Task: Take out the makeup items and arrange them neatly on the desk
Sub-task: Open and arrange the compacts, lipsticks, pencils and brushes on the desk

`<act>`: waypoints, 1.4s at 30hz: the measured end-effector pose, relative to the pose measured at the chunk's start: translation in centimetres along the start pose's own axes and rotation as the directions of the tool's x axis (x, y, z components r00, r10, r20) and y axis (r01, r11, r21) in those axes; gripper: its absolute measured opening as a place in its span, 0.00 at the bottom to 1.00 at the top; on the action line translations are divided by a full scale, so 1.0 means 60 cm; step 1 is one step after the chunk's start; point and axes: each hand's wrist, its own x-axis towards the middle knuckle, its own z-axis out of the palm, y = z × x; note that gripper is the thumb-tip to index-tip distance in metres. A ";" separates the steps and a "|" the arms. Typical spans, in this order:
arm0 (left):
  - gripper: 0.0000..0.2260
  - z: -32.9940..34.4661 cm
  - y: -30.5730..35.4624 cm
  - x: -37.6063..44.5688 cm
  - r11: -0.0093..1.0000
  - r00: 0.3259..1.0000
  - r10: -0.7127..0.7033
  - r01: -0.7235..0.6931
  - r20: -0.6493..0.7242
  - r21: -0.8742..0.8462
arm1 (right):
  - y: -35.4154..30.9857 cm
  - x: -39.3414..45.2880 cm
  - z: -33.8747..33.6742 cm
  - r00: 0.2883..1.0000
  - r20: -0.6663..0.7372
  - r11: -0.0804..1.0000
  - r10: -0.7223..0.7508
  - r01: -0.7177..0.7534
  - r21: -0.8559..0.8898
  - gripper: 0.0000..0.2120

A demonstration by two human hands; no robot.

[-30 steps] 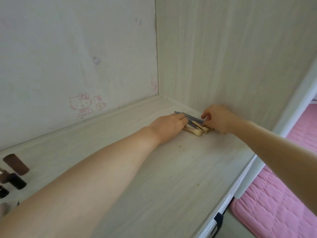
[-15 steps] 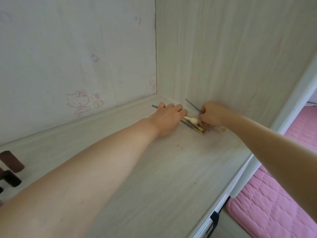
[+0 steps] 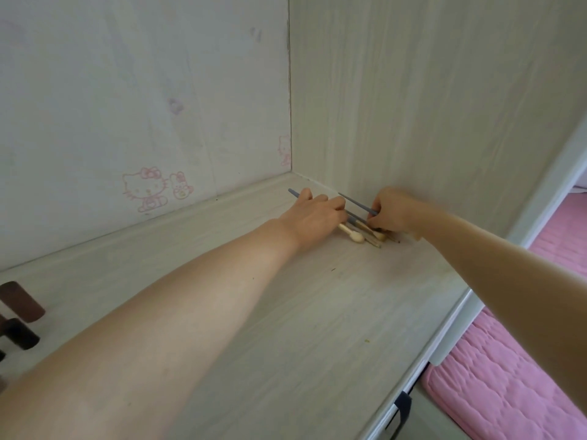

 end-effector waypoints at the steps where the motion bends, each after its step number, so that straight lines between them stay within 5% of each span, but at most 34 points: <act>1: 0.16 0.001 -0.001 0.000 1.000 1.000 -0.001 0.001 -0.001 -0.005 | 0.002 -0.001 -0.001 1.000 0.010 1.000 -0.003 0.003 -0.019 0.10; 9: 0.08 0.009 -0.023 -0.020 0.999 0.996 -0.029 0.025 0.087 0.045 | 0.019 -0.004 -0.013 0.996 0.093 0.987 0.002 0.013 -0.161 0.16; 14: 0.04 0.000 -0.044 -0.027 0.997 0.980 -0.070 0.072 0.186 -0.007 | 0.033 -0.007 -0.017 0.995 0.091 0.993 0.052 -0.061 0.103 0.15; 22: 0.05 -0.002 -0.046 -0.012 0.999 0.994 0.001 -0.006 0.111 0.049 | 0.009 0.013 -0.016 0.992 0.086 0.916 0.094 -0.120 0.383 0.12; 27: 0.12 -0.001 -0.036 0.023 0.992 0.996 0.065 -0.071 0.061 0.101 | -0.012 0.019 -0.013 0.985 0.141 0.957 0.102 -0.136 0.256 0.13; 31: 0.21 0.012 -0.025 0.039 0.997 0.999 -0.021 0.019 0.026 0.079 | -0.018 0.005 -0.011 0.984 0.155 0.990 0.083 -0.100 0.100 0.11; 42: 0.11 -0.001 -0.023 -0.002 0.993 0.995 0.042 -0.052 0.090 0.106 | -0.021 -0.013 -0.001 0.996 0.083 0.998 0.026 -0.030 0.047 0.11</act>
